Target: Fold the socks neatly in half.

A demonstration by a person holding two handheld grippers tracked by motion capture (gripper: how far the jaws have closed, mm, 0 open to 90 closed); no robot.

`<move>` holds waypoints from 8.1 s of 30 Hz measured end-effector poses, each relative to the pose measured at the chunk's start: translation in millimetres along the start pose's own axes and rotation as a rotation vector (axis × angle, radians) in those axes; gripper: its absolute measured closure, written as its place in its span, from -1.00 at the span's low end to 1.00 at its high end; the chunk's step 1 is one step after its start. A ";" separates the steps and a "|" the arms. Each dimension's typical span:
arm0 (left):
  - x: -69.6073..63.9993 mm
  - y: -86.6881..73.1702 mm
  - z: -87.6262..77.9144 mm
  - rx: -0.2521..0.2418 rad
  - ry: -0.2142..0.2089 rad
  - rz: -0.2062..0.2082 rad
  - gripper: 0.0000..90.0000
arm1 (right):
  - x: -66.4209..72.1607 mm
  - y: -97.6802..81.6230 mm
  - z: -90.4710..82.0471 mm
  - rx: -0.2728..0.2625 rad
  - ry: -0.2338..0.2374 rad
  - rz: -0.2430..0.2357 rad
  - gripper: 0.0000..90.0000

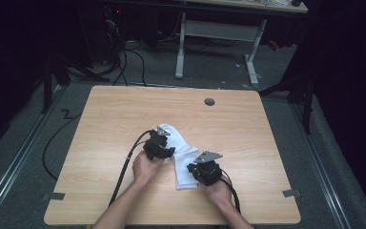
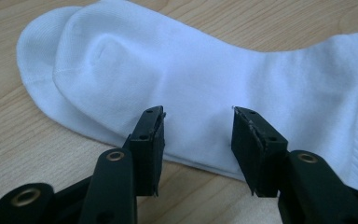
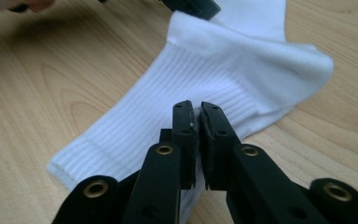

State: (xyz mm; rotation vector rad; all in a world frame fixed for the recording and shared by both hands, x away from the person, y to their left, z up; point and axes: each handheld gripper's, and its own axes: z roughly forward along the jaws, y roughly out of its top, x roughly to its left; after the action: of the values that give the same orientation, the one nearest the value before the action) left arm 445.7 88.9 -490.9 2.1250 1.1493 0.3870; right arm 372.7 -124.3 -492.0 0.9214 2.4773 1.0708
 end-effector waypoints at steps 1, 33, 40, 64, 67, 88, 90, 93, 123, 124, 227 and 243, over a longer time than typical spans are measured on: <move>-0.2 -0.1 0.8 -0.003 0.005 -0.003 0.25 | 1.2 2.4 -4.4 -0.004 0.013 -0.003 0.89; 9.4 4.3 -3.1 -0.056 0.048 -0.038 0.30 | 15.6 1.6 11.2 0.032 -0.038 -0.040 0.46; 21.1 15.8 -0.5 -0.072 0.096 -0.093 0.28 | 15.9 1.3 11.5 0.029 -0.039 -0.042 0.45; 35.7 27.0 -6.3 -0.122 0.095 -0.095 0.96 | 15.7 1.0 11.9 0.028 -0.043 -0.049 0.44; 41.0 25.5 -9.2 -0.118 0.106 -0.098 0.96 | 15.8 0.8 12.2 0.025 -0.045 -0.050 0.44; 11.1 12.2 -17.3 -0.109 -0.052 -0.064 0.14 | -16.9 15.9 2.8 -0.074 -0.047 0.079 0.87; 6.4 6.9 -16.0 -0.104 -0.076 -0.067 0.13 | -20.5 19.1 5.1 -0.067 -0.062 0.084 0.84; 0.7 -0.1 -13.1 -0.080 -0.072 -0.052 0.10 | -24.2 22.3 9.1 -0.062 -0.071 0.093 0.80; -7.0 -0.1 8.0 -0.074 -0.012 -0.018 0.17 | -50.9 4.9 15.1 0.015 -0.144 0.138 0.57; -5.6 -0.1 6.8 -0.072 -0.009 -0.019 0.15 | -50.8 4.7 13.4 0.008 -0.147 0.137 0.56; -28.8 -1.7 -18.4 -0.077 -0.111 0.154 0.79 | -9.4 -9.1 7.4 0.003 -0.063 0.007 0.64; -24.1 -5.4 -11.3 -0.048 -0.120 0.114 0.32 | -7.4 -4.5 14.3 -0.012 -0.070 0.024 0.63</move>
State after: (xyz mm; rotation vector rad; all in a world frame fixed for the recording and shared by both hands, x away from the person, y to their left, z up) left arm 422.6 76.0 -485.0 2.1465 0.9452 0.3305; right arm 383.3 -123.7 -505.0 0.9707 2.4072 1.0416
